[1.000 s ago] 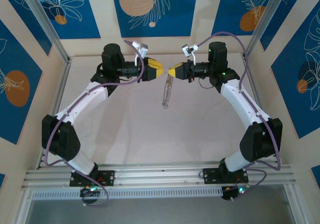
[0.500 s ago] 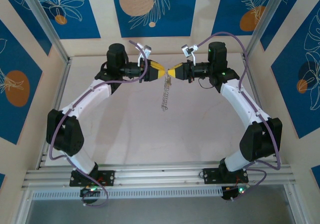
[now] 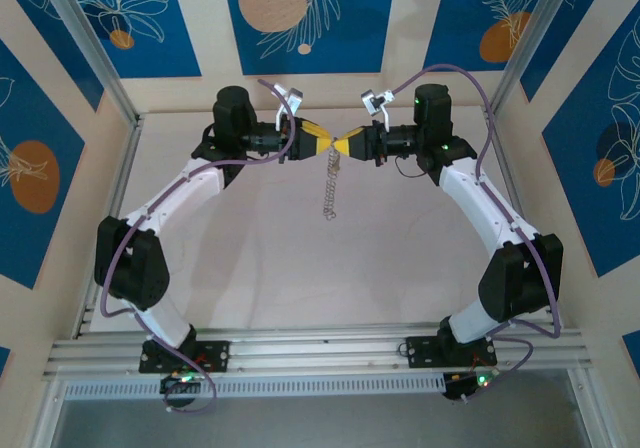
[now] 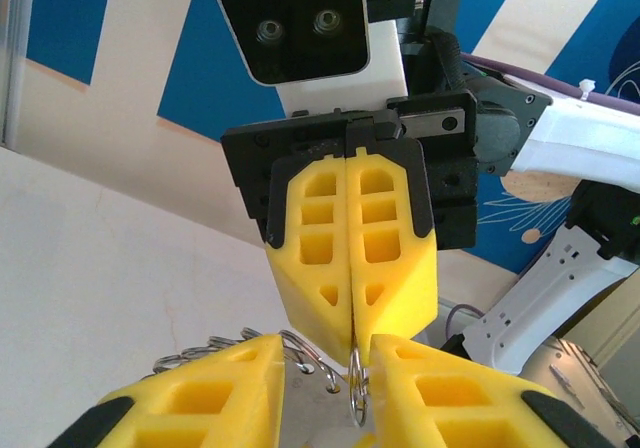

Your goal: Put the keys on the keyring

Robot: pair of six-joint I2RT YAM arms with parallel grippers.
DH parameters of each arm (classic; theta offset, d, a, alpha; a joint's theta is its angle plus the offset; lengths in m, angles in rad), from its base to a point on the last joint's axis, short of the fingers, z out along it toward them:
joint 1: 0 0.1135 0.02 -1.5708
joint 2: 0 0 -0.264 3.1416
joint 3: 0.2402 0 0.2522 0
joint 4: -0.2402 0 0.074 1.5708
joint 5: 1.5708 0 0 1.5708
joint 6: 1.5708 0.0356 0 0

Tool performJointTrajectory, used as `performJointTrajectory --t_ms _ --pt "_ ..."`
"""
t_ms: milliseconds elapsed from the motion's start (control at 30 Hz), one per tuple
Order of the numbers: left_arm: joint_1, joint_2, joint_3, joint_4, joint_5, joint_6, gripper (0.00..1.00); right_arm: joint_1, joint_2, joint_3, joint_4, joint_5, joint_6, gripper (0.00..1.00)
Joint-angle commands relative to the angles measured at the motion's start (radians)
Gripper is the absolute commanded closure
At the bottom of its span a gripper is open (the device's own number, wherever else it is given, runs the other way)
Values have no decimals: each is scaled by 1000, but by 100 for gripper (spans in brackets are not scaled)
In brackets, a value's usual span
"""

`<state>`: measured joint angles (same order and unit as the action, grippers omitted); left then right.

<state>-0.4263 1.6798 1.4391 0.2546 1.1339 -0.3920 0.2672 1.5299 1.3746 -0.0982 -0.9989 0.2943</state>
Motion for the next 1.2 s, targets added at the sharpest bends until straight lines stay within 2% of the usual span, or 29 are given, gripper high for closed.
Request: performJointTrajectory --t_ms 0,300,433,667,733,900,1167 --pt "0 5 23 41 38 -13 73 6 9 41 7 -23 0 100" --pt "-3 7 5 46 38 -10 73 6 12 45 8 -18 0 100" --pt "-2 9 3 24 24 11 62 2 11 43 8 -23 -1 100" --pt "-1 21 3 12 8 24 58 -4 3 34 5 -24 -3 100" --pt "-2 24 4 16 8 19 62 -4 1 34 7 -24 -1 100" --pt "-2 28 6 45 16 -8 81 -4 3 33 17 -23 7 100" --pt "-12 29 5 49 27 -11 79 -4 4 30 26 -17 12 100"
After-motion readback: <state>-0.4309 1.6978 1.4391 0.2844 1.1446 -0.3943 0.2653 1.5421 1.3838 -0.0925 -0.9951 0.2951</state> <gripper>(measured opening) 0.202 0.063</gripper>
